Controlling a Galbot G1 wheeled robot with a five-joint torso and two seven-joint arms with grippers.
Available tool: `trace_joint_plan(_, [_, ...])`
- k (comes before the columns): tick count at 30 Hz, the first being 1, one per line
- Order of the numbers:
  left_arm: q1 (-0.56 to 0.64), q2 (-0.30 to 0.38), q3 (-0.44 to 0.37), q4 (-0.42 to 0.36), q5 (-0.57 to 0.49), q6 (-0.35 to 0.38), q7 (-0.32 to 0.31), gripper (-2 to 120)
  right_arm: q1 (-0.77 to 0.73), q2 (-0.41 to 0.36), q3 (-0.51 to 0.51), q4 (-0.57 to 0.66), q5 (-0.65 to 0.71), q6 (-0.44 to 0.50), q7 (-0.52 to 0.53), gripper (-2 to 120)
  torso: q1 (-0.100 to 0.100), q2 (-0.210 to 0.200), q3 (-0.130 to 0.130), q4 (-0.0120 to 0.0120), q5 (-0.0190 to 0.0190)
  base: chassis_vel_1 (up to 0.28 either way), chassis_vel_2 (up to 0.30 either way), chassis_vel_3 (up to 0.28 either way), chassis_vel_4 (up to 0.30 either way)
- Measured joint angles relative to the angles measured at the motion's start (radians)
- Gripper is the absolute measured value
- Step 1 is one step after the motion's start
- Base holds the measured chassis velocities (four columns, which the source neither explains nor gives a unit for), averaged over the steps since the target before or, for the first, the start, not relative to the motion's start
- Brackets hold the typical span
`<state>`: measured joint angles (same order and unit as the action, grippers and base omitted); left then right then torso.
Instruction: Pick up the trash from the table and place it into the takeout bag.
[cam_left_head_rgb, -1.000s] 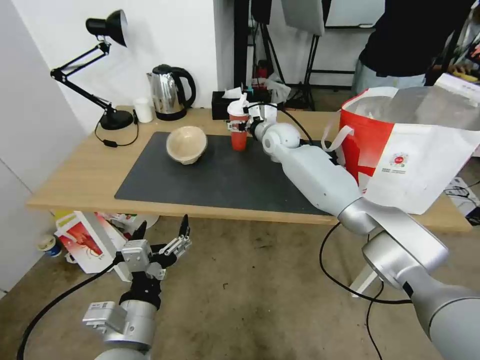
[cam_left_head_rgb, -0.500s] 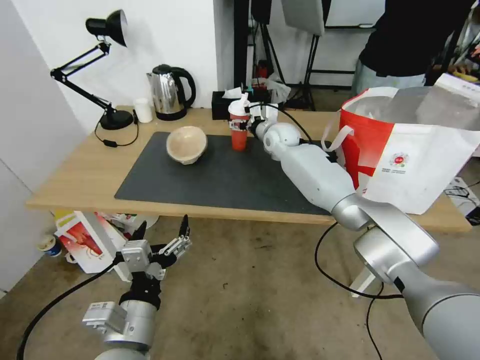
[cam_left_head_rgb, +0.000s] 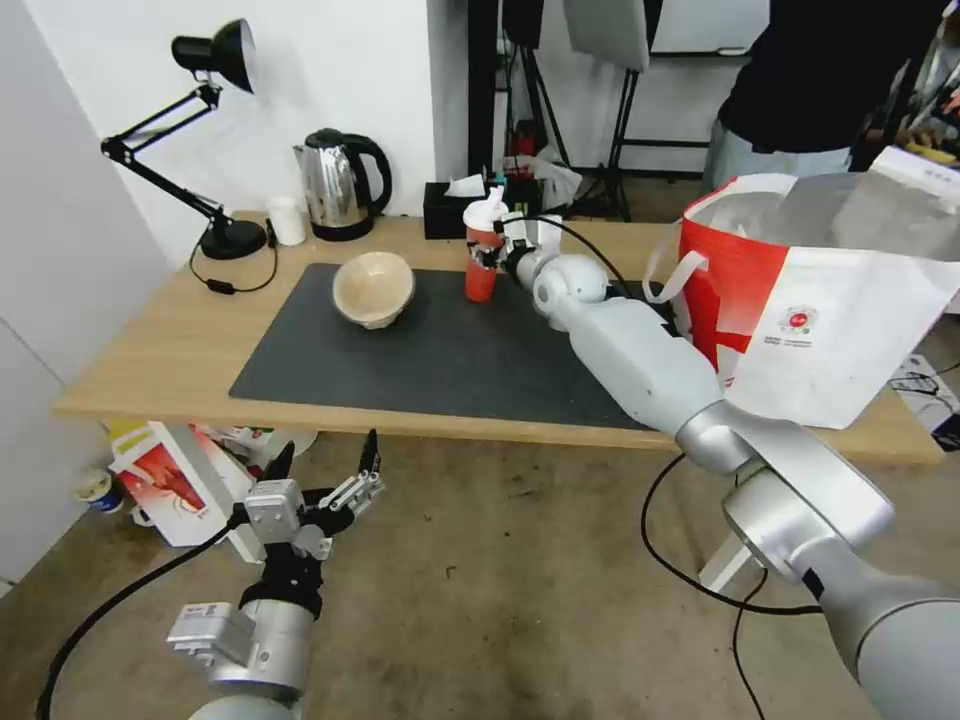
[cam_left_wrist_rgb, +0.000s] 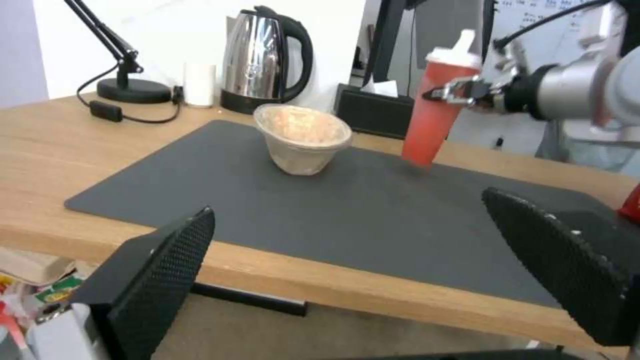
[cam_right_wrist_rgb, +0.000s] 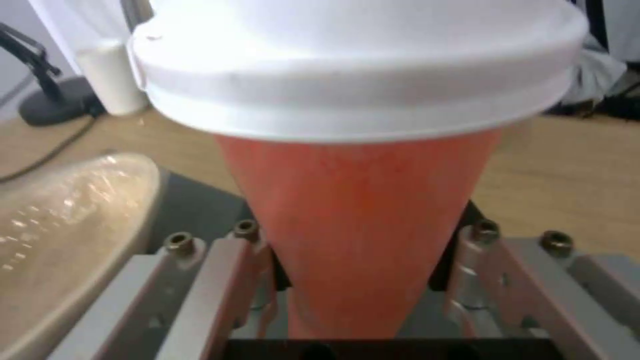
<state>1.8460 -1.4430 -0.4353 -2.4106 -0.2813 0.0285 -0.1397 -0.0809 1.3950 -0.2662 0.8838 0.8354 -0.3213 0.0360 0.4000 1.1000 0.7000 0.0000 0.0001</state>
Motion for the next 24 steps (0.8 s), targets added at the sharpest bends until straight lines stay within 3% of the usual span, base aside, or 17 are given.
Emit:
trace_joint_plan(7, [0.000,0.000,0.001,-0.001,0.000,0.000,0.000,100,-0.006,-0.064,-0.019,0.108,0.053,-0.012,0.027,17,0.000,0.000,0.000,0.0001,0.0000,0.000,0.000,0.000,0.000])
trace_joint_plan(10, [-0.001,0.002,0.000,-0.003,0.000,-0.001,-0.001,100,-0.003,-0.133,-0.032,0.219,0.108,-0.034,0.056,10,0.000,0.000,0.000,-0.0001,0.0002,0.000,0.000,0.000,0.000])
trace_joint_plan(15, [-0.002,0.002,0.000,-0.003,0.000,-0.001,-0.002,100,0.010,-0.196,-0.047,0.316,0.158,-0.062,0.087,7,0.000,0.000,0.000,-0.0001,0.0001,0.000,0.000,0.000,0.000])
trace_joint_plan(21, [-0.009,-0.006,-0.001,-0.001,0.002,-0.014,-0.004,100,0.049,-0.325,-0.063,0.488,0.262,-0.118,0.160,7,0.000,0.000,0.000,0.0000,0.0000,0.000,0.000,0.000,0.000])
trace_joint_plan(24, [-0.012,0.000,0.006,0.006,0.005,-0.018,-0.002,100,0.069,-0.455,-0.047,0.633,0.370,-0.185,0.277,7,0.000,0.000,0.000,0.0000,0.0001,0.000,0.000,0.000,0.000])
